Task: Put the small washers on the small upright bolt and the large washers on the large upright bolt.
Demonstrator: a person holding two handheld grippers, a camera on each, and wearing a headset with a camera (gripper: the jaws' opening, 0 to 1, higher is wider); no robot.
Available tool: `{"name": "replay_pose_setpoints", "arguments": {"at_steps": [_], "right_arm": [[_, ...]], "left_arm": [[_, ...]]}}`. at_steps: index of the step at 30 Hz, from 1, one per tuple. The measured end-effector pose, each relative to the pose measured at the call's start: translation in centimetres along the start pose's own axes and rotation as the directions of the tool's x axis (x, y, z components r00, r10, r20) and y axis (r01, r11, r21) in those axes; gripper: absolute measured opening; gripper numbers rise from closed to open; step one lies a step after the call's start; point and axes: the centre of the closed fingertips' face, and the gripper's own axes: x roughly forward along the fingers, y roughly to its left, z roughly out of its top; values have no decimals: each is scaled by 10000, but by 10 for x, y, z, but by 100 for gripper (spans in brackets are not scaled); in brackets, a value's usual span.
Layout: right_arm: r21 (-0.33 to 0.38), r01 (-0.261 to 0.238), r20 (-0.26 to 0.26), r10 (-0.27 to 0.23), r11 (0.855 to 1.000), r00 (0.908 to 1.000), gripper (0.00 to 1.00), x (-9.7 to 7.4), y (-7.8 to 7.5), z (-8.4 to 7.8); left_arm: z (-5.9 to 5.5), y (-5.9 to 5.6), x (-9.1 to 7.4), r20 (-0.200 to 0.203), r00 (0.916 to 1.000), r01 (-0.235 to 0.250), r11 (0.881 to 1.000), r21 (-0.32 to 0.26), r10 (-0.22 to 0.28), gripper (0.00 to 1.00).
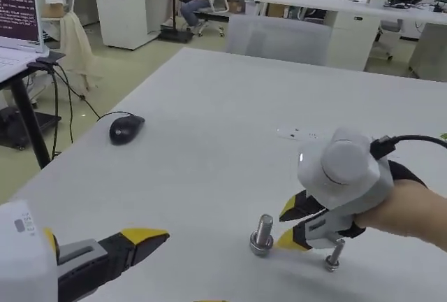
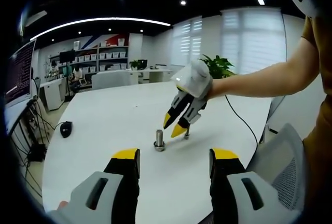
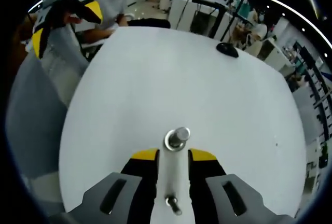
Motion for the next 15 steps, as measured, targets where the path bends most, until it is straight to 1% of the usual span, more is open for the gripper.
{"name": "replay_pose_setpoints", "arguments": {"at_steps": [1, 2, 3, 5, 6, 8, 9, 10, 11, 12, 13, 14, 15], "right_arm": [[27, 145, 169, -146, 9999, 9998, 23, -4, 1, 2], [21, 320, 464, -321, 9995, 9984, 23, -11, 4, 5], [183, 405, 732, -418, 9990, 9964, 23, -15, 6, 9], [453, 561, 1213, -612, 9974, 9907, 23, -26, 13, 14], [460, 719, 1488, -780, 9964, 9858, 23, -32, 16, 17], [650, 819, 1739, -921, 9945, 9805, 23, -40, 21, 19], [710, 862, 1932, -985, 9937, 9762, 23, -43, 24, 21], [708, 937, 2161, -1070, 9931, 9705, 23, -47, 26, 23], [1048, 1017, 2476, -1250, 9893, 9608, 23, -54, 30, 26], [1159, 1022, 2726, -1306, 9880, 9532, 23, -58, 34, 28], [1145, 1061, 3194, -1378, 9877, 9375, 23, -66, 41, 31], [1374, 1117, 3351, -1523, 9842, 9298, 23, -70, 43, 31], [1675, 1089, 3361, -1607, 9798, 9280, 23, -74, 49, 25]], "left_arm": [[-1, -2, 2, -9, 10000, 77, 10000, -2, -77, 53], [-1, -3, 4, -13, 9999, 134, 9999, 8, -134, 53], [-2, -5, 6, -40, 9998, 204, 9998, 25, -204, 53], [-4, -10, 9, -135, 9993, 359, 9993, 41, -359, 53], [-5, -11, 10, -157, 9990, 415, 9991, 40, -415, 53], [-7, -15, 13, -269, 9979, 584, 9983, 30, -583, 53], [-9, -15, 15, -304, 9974, 659, 9978, 34, -658, 53], [-10, -15, 16, -334, 9970, 706, 9975, 40, -704, 53], [-11, -16, 16, -363, 9963, 775, 9970, 34, -773, 53], [-10, -18, 16, -341, 9956, 869, 9962, 14, -868, 53], [-9, -19, 16, -288, 9952, 933, 9956, -26, -933, 53], [-6, -21, 16, -180, 9940, 1081, 9941, -73, -1082, 53], [-3, -21, 15, -77, 9933, 1155, 9933, -62, -1156, 53]]}}
